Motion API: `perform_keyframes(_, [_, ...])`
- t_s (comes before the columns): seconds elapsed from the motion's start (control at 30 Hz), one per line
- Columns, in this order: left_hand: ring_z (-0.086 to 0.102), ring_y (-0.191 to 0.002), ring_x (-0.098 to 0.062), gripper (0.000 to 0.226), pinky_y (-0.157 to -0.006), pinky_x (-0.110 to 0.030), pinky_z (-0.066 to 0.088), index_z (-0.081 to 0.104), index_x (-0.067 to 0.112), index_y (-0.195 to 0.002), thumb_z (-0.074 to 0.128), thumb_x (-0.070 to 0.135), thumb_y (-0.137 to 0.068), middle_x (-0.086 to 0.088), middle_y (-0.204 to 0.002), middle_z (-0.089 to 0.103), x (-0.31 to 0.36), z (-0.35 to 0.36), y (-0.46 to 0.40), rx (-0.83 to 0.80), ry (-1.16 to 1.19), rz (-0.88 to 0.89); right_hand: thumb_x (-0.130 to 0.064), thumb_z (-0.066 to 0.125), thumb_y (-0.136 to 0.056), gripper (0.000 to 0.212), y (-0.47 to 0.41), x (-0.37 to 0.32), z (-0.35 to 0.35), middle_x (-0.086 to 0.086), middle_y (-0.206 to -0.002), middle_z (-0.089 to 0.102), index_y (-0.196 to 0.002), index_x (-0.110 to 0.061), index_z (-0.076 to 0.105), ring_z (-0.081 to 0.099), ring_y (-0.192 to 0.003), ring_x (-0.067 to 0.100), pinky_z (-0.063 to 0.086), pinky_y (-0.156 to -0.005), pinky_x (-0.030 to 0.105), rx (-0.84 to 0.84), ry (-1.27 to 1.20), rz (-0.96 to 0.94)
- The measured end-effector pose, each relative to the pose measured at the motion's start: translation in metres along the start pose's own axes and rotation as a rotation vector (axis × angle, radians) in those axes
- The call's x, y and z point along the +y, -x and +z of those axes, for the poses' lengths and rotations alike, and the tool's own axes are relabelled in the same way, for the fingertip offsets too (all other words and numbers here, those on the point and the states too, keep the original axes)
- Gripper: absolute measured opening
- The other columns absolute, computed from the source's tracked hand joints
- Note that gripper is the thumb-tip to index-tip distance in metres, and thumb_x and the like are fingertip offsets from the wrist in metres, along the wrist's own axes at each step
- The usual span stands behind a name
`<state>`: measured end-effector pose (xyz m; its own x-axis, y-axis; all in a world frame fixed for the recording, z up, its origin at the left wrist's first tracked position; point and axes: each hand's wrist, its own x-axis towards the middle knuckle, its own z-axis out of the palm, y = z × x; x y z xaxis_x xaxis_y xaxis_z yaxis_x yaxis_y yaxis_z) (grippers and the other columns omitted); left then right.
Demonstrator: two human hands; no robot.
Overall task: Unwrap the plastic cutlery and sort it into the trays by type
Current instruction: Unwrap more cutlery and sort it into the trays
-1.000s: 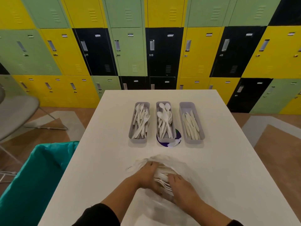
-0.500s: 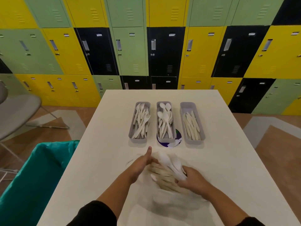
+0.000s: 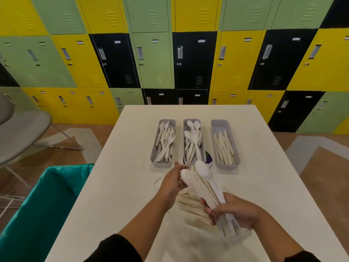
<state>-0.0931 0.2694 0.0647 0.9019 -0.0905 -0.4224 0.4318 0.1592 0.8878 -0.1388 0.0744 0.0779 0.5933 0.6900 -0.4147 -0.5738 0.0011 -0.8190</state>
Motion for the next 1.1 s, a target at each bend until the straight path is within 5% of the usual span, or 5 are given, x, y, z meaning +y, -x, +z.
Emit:
perform_keyframes(0.17, [0.064, -0.074, -0.016, 0.026, -0.069, -0.024, 0.047, 0.057, 0.007, -0.111, 0.042, 0.023, -0.098, -0.007, -0.092, 0.067, -0.004, 0.002, -0.003, 0.105, -0.017, -0.174, 0.000, 0.061, -0.071, 0.037, -0.004, -0.006, 0.004, 0.005, -0.078, 0.056, -0.107, -0.002, 0.053, 0.054, -0.069, 0.015, 0.049, -0.071, 0.030, -0.099, -0.161, -0.123])
perform_keyframes(0.4, [0.067, -0.080, -0.013, 0.047, -0.087, -0.030, 0.049, 0.069, 0.015, -0.094, 0.031, 0.043, -0.100, -0.002, -0.086, 0.070, 0.005, 0.022, 0.018, -0.225, -0.198, -0.043, -0.010, 0.067, -0.079, 0.021, -0.021, -0.018, 0.010, 0.012, -0.078, 0.065, -0.097, -0.001, 0.063, 0.064, -0.067, 0.018, 0.055, -0.067, 0.028, 0.436, -0.240, -0.307])
perform_keyframes(0.6, [0.060, -0.073, -0.012, 0.020, -0.067, -0.026, 0.050, 0.066, 0.009, -0.102, 0.055, 0.023, -0.093, -0.006, -0.085, 0.067, 0.013, 0.048, 0.013, -0.160, -0.320, 0.166, -0.012, 0.061, -0.087, 0.019, -0.030, -0.017, 0.020, 0.011, -0.102, 0.073, -0.102, -0.022, 0.067, 0.068, -0.099, 0.026, 0.053, -0.088, 0.042, 0.641, -0.142, -0.395])
perform_keyframes(0.8, [0.063, -0.081, -0.026, 0.028, -0.081, -0.046, 0.053, 0.065, -0.001, -0.097, 0.058, 0.025, -0.089, -0.017, -0.088, 0.066, 0.023, 0.060, -0.004, -0.121, -0.287, 0.152, -0.003, 0.052, -0.091, 0.024, -0.022, -0.029, 0.008, 0.007, -0.098, 0.074, -0.106, -0.019, 0.063, 0.070, -0.094, 0.020, 0.057, -0.076, 0.027, 0.609, -0.220, -0.390])
perform_keyframes(1.1, [0.063, -0.086, -0.022, 0.029, -0.079, -0.026, 0.055, 0.059, -0.008, -0.110, 0.050, 0.015, -0.096, -0.015, -0.096, 0.065, 0.034, 0.074, -0.032, -0.220, -0.107, -0.051, 0.000, 0.057, -0.087, 0.017, -0.025, -0.038, -0.023, 0.009, -0.090, 0.075, -0.098, -0.011, 0.066, 0.072, -0.084, 0.020, 0.058, -0.066, 0.023, 0.716, -0.310, -0.399])
